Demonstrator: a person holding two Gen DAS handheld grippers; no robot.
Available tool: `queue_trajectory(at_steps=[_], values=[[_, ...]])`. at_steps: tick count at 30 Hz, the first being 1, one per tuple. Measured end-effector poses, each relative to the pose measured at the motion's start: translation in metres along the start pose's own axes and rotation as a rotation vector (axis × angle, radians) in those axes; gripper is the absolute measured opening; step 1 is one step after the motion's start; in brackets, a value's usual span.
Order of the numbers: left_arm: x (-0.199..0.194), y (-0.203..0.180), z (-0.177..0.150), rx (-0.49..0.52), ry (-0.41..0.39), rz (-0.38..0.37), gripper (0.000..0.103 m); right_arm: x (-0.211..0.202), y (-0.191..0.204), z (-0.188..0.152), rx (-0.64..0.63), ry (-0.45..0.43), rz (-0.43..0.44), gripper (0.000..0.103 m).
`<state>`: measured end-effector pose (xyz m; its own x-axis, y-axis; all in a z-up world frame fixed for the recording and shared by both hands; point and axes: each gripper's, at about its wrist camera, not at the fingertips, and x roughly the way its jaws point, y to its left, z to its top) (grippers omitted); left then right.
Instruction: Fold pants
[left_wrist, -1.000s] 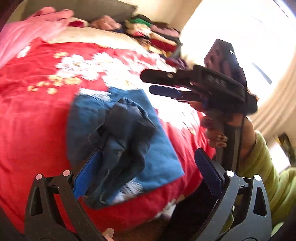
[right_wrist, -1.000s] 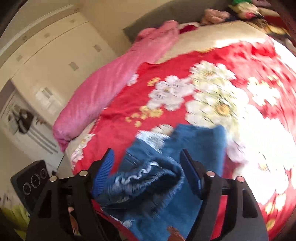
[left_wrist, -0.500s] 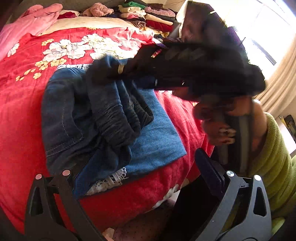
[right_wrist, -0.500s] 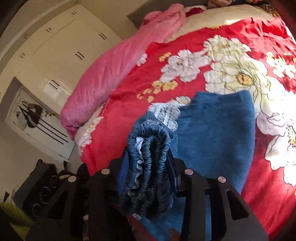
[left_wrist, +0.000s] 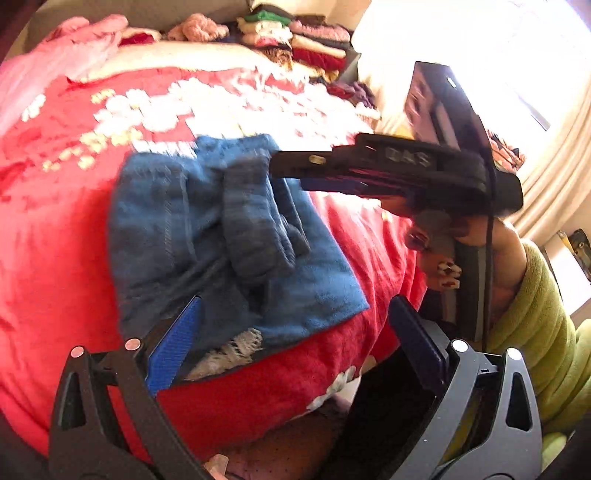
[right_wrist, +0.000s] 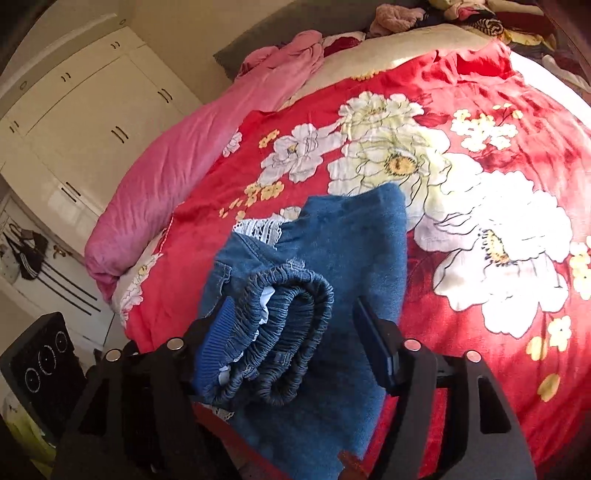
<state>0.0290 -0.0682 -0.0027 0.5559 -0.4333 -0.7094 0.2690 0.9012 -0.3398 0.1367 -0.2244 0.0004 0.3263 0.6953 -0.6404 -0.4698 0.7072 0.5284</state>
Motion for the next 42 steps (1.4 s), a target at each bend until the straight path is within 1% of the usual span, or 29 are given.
queue_trajectory(at_steps=[1, 4, 6, 8, 10, 14, 20, 23, 24, 25, 26, 27, 28, 29, 31, 34, 36, 39, 41, 42], values=[[-0.005, 0.001, 0.002, 0.003, -0.015, 0.016, 0.093, -0.007, 0.000, 0.000, 0.002, -0.019, -0.008, 0.072], [-0.019, 0.003, 0.007, 0.027, -0.057, 0.078, 0.093, -0.027, 0.003, -0.006, -0.012, -0.060, -0.029, 0.073], [-0.024, 0.006, 0.011, 0.046, -0.080, 0.146, 0.093, -0.035, 0.006, -0.012, -0.026, -0.075, -0.044, 0.073], [-0.027, 0.015, 0.015, 0.038, -0.089, 0.174, 0.093, -0.042, 0.012, -0.020, -0.052, -0.083, -0.066, 0.073], [-0.029, 0.025, 0.021, 0.009, -0.090, 0.191, 0.093, -0.045, 0.019, -0.028, -0.090, -0.080, -0.099, 0.074], [-0.026, 0.045, 0.032, -0.021, -0.084, 0.246, 0.093, -0.043, 0.031, -0.046, -0.131, -0.050, -0.122, 0.074], [-0.018, 0.068, 0.043, -0.058, -0.071, 0.289, 0.093, -0.016, 0.058, -0.072, -0.139, 0.047, -0.072, 0.074], [-0.011, 0.078, 0.051, -0.069, -0.064, 0.298, 0.092, -0.003, 0.078, -0.079, -0.177, 0.068, -0.066, 0.074], [-0.008, 0.082, 0.053, -0.074, -0.064, 0.296, 0.087, 0.000, 0.086, -0.081, -0.197, 0.070, -0.062, 0.074], [-0.006, 0.084, 0.056, -0.077, -0.059, 0.286, 0.078, 0.002, 0.093, -0.082, -0.216, 0.072, -0.055, 0.073], [-0.002, 0.088, 0.059, -0.083, -0.053, 0.276, 0.072, 0.003, 0.097, -0.082, -0.226, 0.073, -0.050, 0.071], [0.001, 0.090, 0.061, -0.090, -0.047, 0.267, 0.061, 0.005, 0.101, -0.082, -0.232, 0.076, -0.043, 0.064], [0.006, 0.093, 0.064, -0.096, -0.036, 0.257, 0.055, 0.007, 0.104, -0.082, -0.225, 0.076, -0.040, 0.061], [0.011, 0.095, 0.067, -0.098, -0.027, 0.251, 0.054, 0.009, 0.103, -0.080, -0.204, 0.075, -0.044, 0.060], [0.019, 0.098, 0.069, -0.098, -0.013, 0.256, 0.054, 0.014, 0.100, -0.076, -0.143, 0.085, -0.054, 0.055], [0.029, 0.099, 0.071, -0.093, 0.003, 0.246, 0.054, 0.022, 0.087, -0.067, -0.019, 0.095, -0.052, 0.055], [0.033, 0.098, 0.070, -0.089, 0.006, 0.246, 0.054, 0.032, 0.080, -0.062, 0.052, 0.117, -0.019, 0.057], [0.038, 0.100, 0.069, -0.098, 0.013, 0.242, 0.054, 0.050, 0.079, -0.055, 0.074, 0.138, -0.051, 0.056], [0.039, 0.100, 0.068, -0.102, 0.014, 0.240, 0.054, 0.062, 0.075, -0.053, 0.114, 0.150, -0.043, 0.057], [0.040, 0.100, 0.067, -0.101, 0.014, 0.242, 0.054, 0.066, 0.073, -0.053, 0.124, 0.151, -0.043, 0.054]])
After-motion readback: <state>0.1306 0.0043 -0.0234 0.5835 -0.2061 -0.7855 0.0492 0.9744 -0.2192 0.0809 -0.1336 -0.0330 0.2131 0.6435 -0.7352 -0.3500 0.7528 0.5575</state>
